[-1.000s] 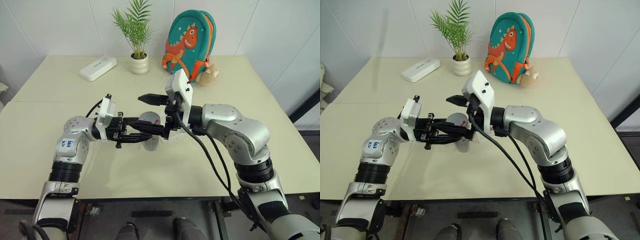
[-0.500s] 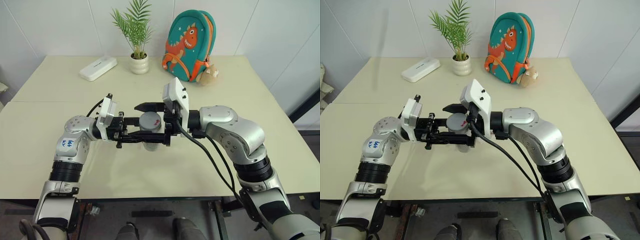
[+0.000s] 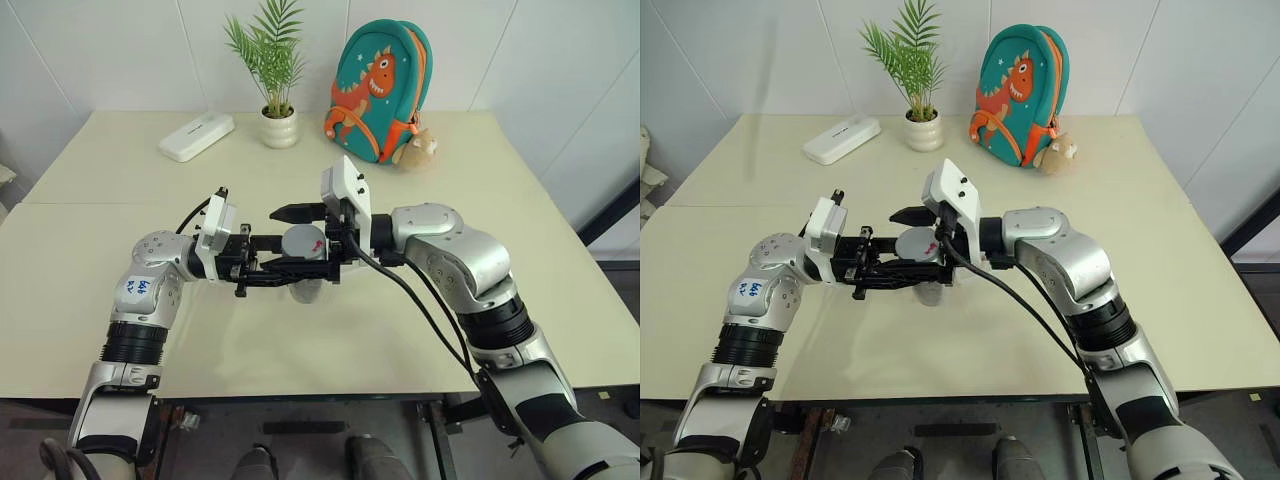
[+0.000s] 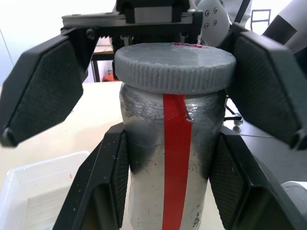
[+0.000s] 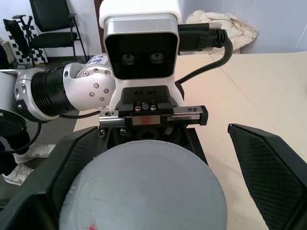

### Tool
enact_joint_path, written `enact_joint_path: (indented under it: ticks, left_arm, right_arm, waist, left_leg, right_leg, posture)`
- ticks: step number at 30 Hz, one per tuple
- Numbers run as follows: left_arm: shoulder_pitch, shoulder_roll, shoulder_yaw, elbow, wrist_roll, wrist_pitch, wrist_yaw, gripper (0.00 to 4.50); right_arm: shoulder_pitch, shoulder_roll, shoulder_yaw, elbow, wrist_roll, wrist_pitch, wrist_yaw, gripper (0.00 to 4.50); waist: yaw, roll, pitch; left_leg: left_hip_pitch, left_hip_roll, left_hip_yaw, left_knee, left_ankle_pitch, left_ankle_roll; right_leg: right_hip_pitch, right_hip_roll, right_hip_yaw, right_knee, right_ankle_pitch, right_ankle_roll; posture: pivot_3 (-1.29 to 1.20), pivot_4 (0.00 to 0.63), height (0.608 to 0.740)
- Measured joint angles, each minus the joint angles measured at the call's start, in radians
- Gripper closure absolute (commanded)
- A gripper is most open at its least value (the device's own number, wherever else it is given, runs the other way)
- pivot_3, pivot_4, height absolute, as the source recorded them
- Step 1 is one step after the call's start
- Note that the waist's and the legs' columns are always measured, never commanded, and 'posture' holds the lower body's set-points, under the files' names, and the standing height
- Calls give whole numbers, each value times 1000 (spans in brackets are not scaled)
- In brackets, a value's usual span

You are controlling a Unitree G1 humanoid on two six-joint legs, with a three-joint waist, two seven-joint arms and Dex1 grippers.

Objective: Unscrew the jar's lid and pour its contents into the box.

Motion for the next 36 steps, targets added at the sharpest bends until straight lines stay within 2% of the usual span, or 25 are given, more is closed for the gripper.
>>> enact_joint_path:
  ticks: [8,26,36]
  left_arm:
    - [0,0,0,-1,0,8,10,2545]
    - [0,1,4,17,0,10,14,2545]
    - [0,1,14,18,-5,1,-15,2545]
  right_arm:
    - [1,-23,-12,-4,0,2,8,21]
    - [87,-207,-119,-188,70,131,-14,21]
    - [94,-184,-142,-273,134,244,-102,21]
  waist:
    - [1,0,0]
    - [1,0,0]
    - [1,0,0]
  left_leg:
    - [0,0,0,0,0,0]
    - [0,0,0,0,0,0]
    - [0,0,0,0,0,0]
  right_leg:
    - [0,0,0,0,0,0]
    - [0,0,0,0,0,0]
    - [0,0,0,0,0,0]
  posture:
    - [0,150,740]
    - [0,150,740]
    - [0,150,740]
